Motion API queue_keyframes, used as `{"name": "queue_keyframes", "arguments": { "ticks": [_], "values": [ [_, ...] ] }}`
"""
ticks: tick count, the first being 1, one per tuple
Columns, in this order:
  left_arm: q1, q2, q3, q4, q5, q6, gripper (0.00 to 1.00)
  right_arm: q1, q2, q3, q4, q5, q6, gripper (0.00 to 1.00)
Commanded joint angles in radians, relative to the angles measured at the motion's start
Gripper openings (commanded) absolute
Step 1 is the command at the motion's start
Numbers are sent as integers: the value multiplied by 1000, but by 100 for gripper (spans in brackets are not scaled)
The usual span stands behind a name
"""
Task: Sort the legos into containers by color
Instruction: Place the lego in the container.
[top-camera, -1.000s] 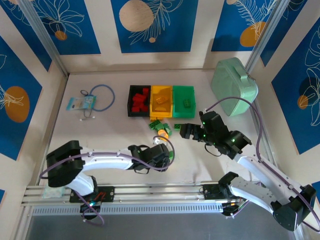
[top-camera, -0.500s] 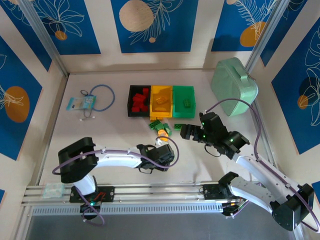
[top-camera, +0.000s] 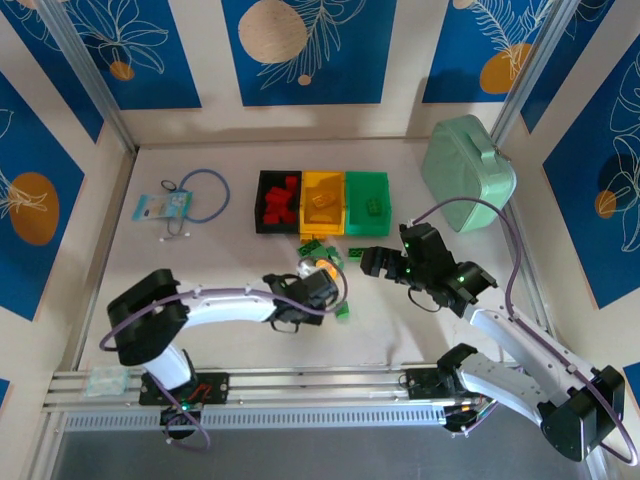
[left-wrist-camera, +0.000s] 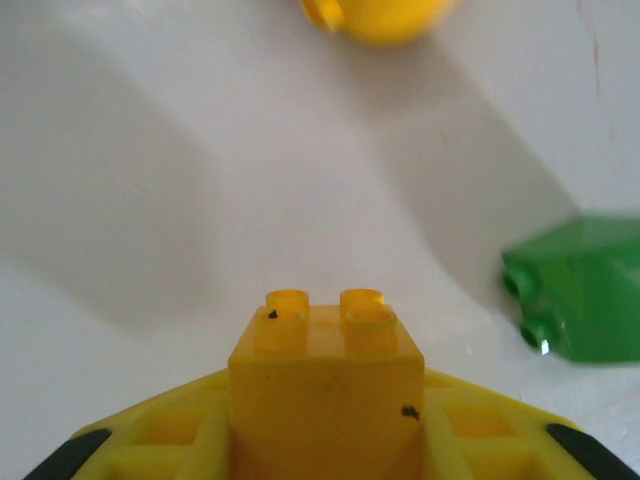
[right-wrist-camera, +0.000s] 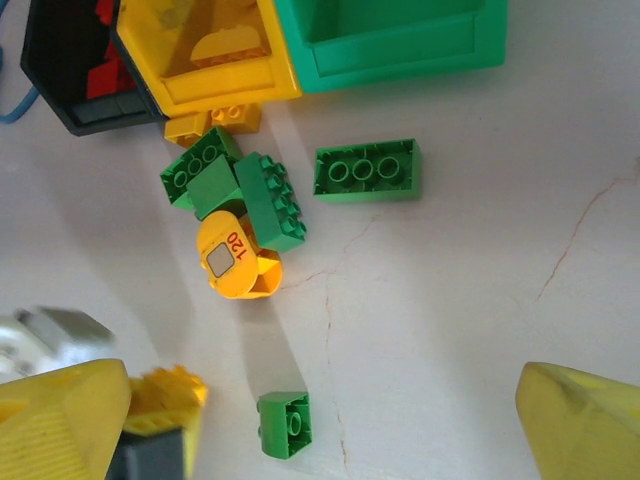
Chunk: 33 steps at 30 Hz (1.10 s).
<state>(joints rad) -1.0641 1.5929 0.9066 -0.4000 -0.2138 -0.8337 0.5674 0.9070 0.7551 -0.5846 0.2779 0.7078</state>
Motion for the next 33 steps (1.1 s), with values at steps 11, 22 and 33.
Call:
{"name": "queue_keyframes", "arguments": {
  "ticks": [11,22,33],
  "values": [
    [323,99,417,-73,73,278,32,-17,42,-42,8,-71,47,98],
    [412,411,800,-130,102,351,33,-9,26,-45,-15,-98,48,96],
    [442,516,962,-209,127,386,61,9,16,-34,-39,-95,49,96]
  ]
}}
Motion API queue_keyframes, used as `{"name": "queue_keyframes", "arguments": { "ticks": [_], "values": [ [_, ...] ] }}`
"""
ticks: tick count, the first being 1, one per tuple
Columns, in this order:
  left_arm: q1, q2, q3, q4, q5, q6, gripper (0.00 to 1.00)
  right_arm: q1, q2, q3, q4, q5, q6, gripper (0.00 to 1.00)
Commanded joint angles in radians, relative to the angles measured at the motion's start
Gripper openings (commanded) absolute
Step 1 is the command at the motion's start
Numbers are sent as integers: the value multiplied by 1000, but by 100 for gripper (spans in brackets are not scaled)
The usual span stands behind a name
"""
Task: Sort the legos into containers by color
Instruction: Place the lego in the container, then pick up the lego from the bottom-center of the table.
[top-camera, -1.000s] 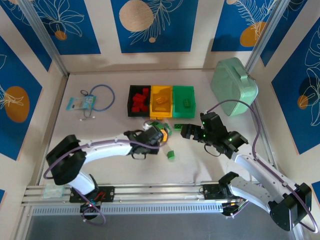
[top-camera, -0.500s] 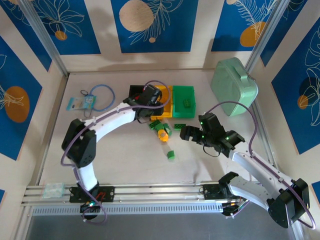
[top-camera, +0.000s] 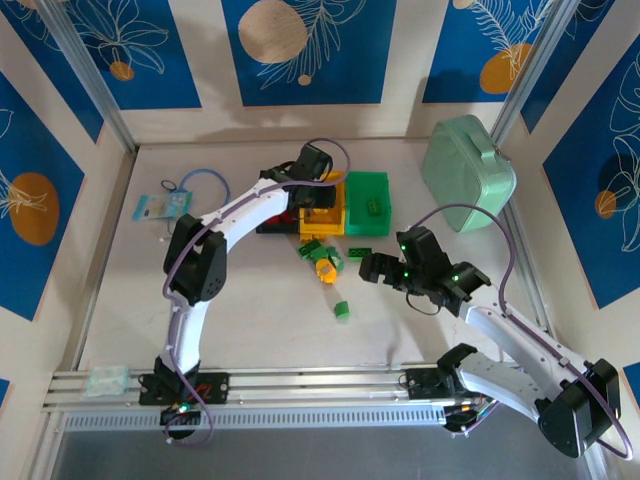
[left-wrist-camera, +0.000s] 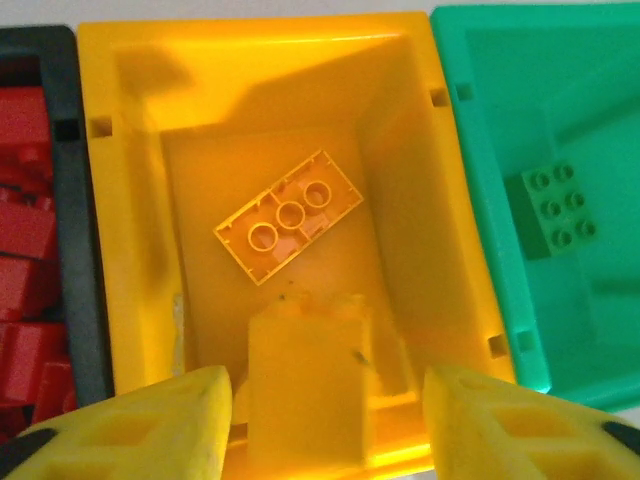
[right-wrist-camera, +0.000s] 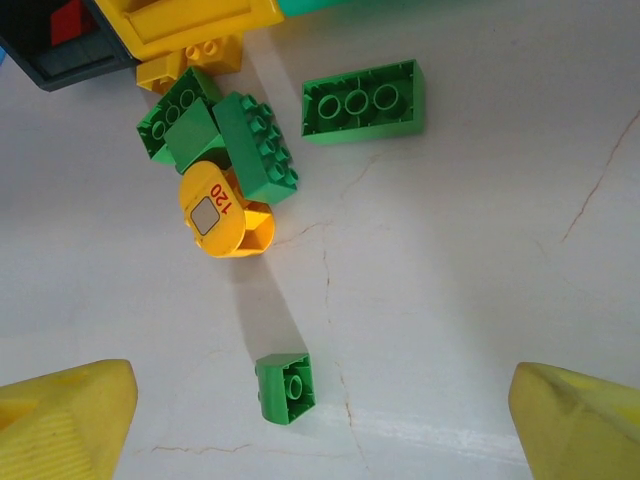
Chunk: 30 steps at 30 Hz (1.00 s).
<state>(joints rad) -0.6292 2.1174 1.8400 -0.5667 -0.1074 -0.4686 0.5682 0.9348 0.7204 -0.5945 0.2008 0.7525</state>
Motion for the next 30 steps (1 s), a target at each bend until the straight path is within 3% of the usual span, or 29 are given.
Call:
{"name": "queue_keyframes", "arguments": {
  "ticks": [1,11,20,25,30],
  "values": [
    [7,-24,14,-34,23,18,62,11,-11,2,-33,-17,4,96],
    [2,-320,-311,113,41,-26,64,116,95,59,-82,15,-35,92],
    [0,-655,-705,231,25,-91,64,238,351,154,-79,3,-24,76],
    [0,-812,-874,232,-2,-122,65,282,544,242,-111,-4,7,64],
    [1,-930,-999,201,-31,-139,65,318,684,324,-168,28,44,59]
  ]
}}
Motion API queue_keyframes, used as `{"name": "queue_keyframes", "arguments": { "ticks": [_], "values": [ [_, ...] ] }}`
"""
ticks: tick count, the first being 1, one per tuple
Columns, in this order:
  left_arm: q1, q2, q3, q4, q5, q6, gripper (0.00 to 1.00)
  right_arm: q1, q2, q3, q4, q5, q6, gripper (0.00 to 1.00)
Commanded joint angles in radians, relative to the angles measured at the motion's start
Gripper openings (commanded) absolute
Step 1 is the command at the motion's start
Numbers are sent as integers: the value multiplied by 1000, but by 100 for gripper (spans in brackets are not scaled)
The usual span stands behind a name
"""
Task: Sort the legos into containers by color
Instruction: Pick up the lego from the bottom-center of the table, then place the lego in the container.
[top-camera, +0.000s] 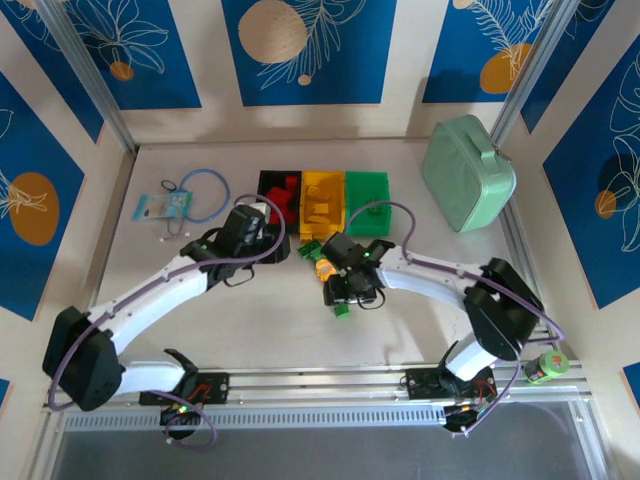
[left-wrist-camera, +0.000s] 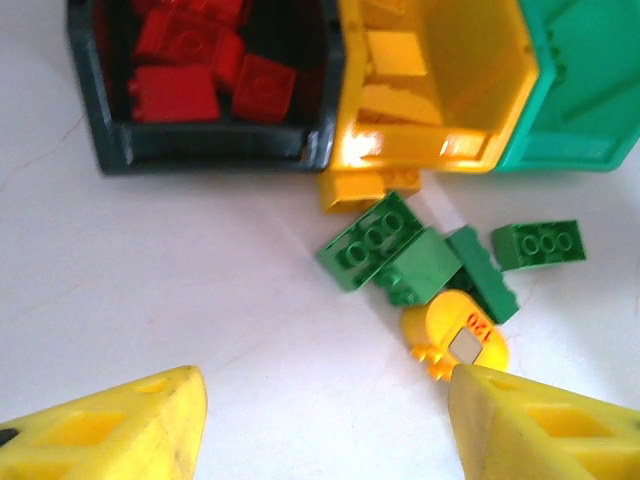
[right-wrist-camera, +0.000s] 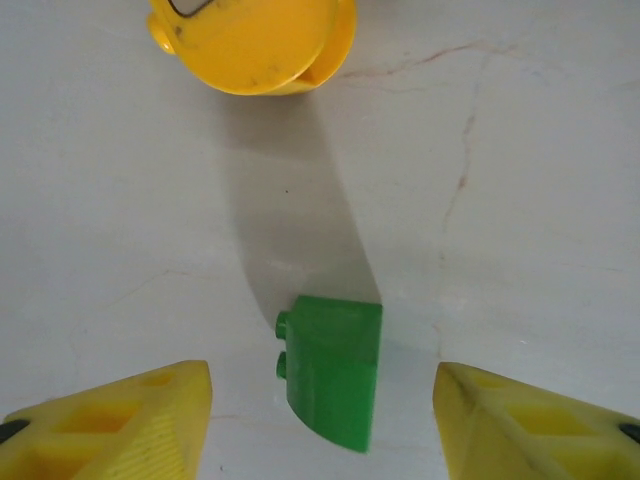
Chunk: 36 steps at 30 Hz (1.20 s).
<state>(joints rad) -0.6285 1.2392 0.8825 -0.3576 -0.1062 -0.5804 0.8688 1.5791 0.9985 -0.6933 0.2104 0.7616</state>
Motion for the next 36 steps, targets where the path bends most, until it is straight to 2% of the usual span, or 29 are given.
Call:
{"name": "queue_keyframes", "arguments": {
  "ticks": [1,11,18,22,25,31,36],
  "values": [
    [0,-70,-61,-9,-35,-30,65,22,59,56,-79,24,41,58],
    [0,-158,-194,9,-35,-68,65,62,166,99,-131,59,101,47],
    [0,-147,-196,22,-30,-70,65,69,162,116,-140,79,110,27],
    [0,-149,-194,22,-32,-69,65,56,131,150,-159,96,89,25],
    [0,-155,-199,21,-26,-68,65,9,104,194,-180,102,45,25],
    [-9,-206,-242,34,-13,-82,65,-146,77,340,-226,113,-88,25],
    [-19,-263,-280,22,-21,-100,65,-290,111,467,-222,59,-174,25]
  ]
}}
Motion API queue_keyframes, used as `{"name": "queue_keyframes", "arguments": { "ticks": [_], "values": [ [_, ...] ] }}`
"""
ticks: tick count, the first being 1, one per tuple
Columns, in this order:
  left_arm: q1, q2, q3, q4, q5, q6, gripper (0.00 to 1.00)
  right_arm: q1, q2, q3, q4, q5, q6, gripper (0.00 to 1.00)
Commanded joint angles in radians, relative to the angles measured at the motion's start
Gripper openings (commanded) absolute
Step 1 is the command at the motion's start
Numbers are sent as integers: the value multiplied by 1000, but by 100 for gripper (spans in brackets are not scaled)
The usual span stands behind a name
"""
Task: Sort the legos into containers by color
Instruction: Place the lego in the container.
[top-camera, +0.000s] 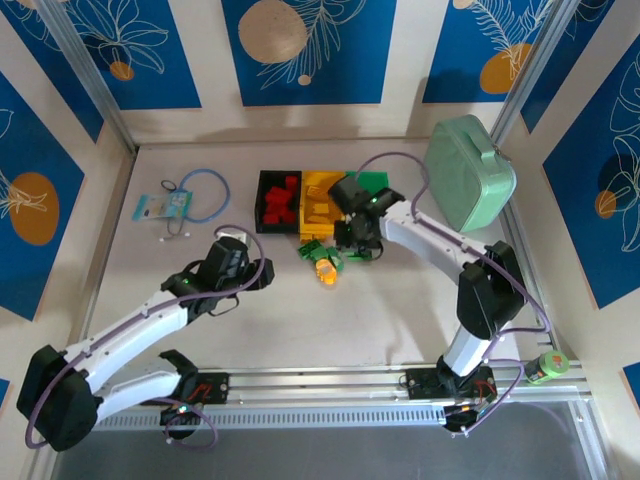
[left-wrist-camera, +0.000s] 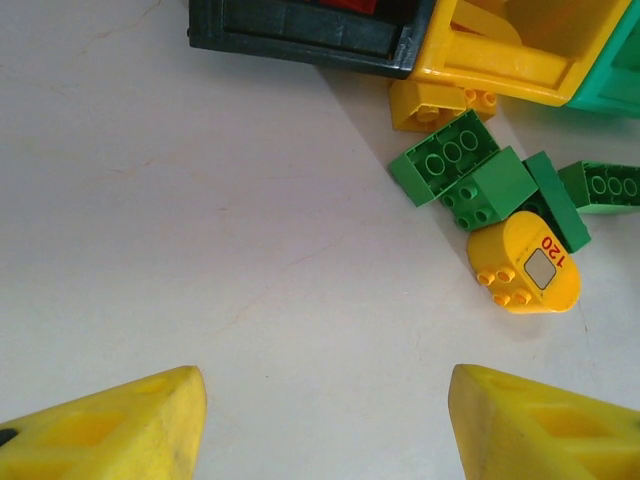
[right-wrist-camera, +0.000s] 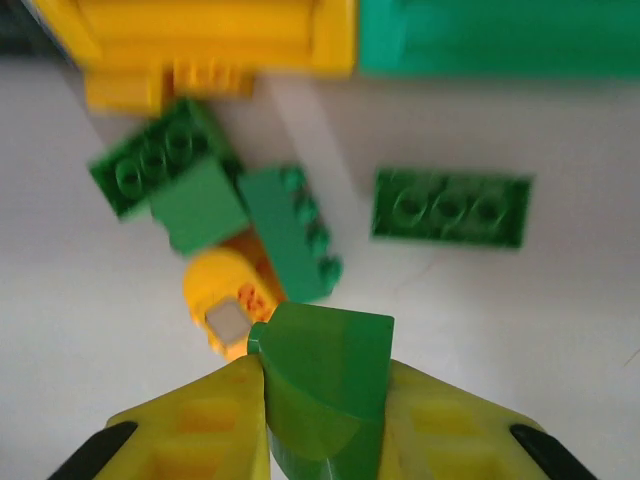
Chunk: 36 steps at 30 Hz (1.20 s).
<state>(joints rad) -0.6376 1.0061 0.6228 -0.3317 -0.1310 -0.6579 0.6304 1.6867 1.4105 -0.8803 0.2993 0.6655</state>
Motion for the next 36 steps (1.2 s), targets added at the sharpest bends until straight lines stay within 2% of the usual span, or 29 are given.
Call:
{"name": "queue_keyframes", "arguments": {
  "ticks": [1,6,15,23,36],
  "values": [
    [-13,-37,-26,-6,2,-26,65,-72,14,74,-31,-39,-89,25],
    [-33,-53,-48,-21,-3,-45,65,-156,122,211,-45,-84,-132,25],
    [-72,-74,-56,-45,-36,-58,65,-233,281,386,-78,-121,-155,25],
    [-86,-63,-54,-35,-43,-58,65,-256,355,445,-95,-120,-164,25],
    [-103,-58,-63,-31,-61,-62,65,-273,389,460,-85,-123,-168,25]
  ]
}}
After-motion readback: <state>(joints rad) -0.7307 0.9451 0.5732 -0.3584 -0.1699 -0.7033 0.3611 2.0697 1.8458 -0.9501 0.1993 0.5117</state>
